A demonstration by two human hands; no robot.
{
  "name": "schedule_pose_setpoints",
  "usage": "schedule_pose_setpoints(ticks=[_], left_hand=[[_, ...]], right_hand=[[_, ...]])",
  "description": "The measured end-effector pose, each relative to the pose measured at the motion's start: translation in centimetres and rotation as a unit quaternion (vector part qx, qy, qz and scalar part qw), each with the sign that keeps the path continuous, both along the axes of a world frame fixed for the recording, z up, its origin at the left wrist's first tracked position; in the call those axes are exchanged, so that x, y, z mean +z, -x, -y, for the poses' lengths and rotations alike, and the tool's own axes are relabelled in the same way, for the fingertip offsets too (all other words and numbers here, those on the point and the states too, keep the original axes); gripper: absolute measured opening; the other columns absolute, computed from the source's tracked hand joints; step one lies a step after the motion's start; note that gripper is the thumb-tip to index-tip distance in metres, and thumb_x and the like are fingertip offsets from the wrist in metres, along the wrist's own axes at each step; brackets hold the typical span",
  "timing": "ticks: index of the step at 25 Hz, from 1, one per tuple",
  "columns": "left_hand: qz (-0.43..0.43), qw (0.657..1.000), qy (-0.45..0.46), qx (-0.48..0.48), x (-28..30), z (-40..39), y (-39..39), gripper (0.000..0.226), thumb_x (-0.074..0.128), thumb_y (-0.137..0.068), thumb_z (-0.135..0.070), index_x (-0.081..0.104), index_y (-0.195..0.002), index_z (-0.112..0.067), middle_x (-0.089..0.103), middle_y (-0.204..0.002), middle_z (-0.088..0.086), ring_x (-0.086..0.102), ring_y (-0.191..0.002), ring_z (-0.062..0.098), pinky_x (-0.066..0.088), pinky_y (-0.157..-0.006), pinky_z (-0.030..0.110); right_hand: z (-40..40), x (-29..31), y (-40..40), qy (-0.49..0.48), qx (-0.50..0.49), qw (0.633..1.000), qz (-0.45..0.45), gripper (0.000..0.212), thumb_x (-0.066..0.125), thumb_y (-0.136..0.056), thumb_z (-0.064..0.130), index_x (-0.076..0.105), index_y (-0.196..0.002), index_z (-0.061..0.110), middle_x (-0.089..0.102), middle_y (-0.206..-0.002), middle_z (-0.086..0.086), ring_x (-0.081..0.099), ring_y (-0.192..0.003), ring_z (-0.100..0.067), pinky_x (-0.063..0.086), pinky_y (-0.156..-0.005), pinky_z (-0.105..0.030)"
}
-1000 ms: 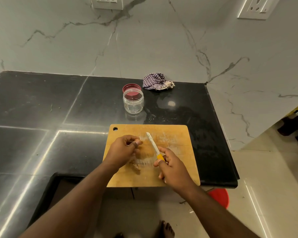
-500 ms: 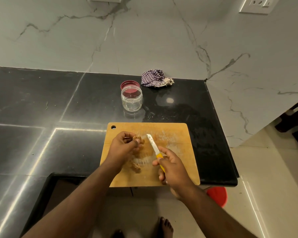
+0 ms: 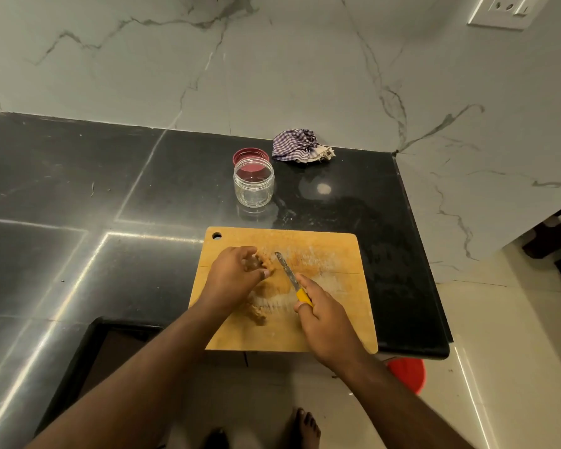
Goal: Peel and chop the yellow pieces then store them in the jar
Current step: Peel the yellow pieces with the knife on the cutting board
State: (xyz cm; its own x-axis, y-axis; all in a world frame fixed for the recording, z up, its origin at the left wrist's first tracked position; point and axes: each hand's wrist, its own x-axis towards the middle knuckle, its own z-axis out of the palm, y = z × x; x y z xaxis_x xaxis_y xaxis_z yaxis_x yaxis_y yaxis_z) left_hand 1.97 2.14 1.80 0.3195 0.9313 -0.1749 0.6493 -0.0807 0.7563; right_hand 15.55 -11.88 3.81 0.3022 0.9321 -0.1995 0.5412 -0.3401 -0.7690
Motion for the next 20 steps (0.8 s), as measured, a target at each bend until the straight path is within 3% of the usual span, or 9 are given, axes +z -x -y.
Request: schedule_pose_setpoints(ticks=[5,10,20], left_hand=[[-0.03,0.999,-0.032,-0.005,-0.2,0.0,-0.6,0.06,0.076,-0.085,-0.036,0.056,-0.139,-0.02,0.056,-0.13,0.0,0.056,-0.114,0.018,0.049,-0.094,0.031],[-0.029,0.999,-0.032,-0.012,-0.3,-0.1,-0.8,0.056,0.075,-0.086,-0.035,0.057,-0.138,-0.022,0.058,-0.125,-0.001,0.058,-0.108,0.016,0.052,-0.09,0.03],[-0.03,0.999,-0.043,-0.014,-0.4,-0.3,-0.8,0.056,0.075,-0.086,-0.032,0.058,-0.138,-0.02,0.059,-0.121,-0.002,0.057,-0.107,0.015,0.05,-0.087,0.028]], right_hand=[[-0.2,0.3,0.3,-0.006,0.042,0.996,0.073,0.049,0.04,-0.104,0.022,0.031,-0.152,0.028,0.044,-0.147,0.006,0.042,-0.129,-0.006,0.032,-0.103,-0.017],[-0.8,0.4,-0.1,0.021,0.058,0.991,0.118,0.05,0.036,-0.104,0.025,0.027,-0.153,0.029,0.047,-0.139,0.003,0.047,-0.12,-0.011,0.042,-0.1,-0.028],[-1.3,0.4,0.7,0.027,0.081,0.984,0.157,0.052,0.033,-0.104,0.025,0.02,-0.154,0.031,0.047,-0.132,0.001,0.052,-0.104,-0.014,0.049,-0.09,-0.032]])
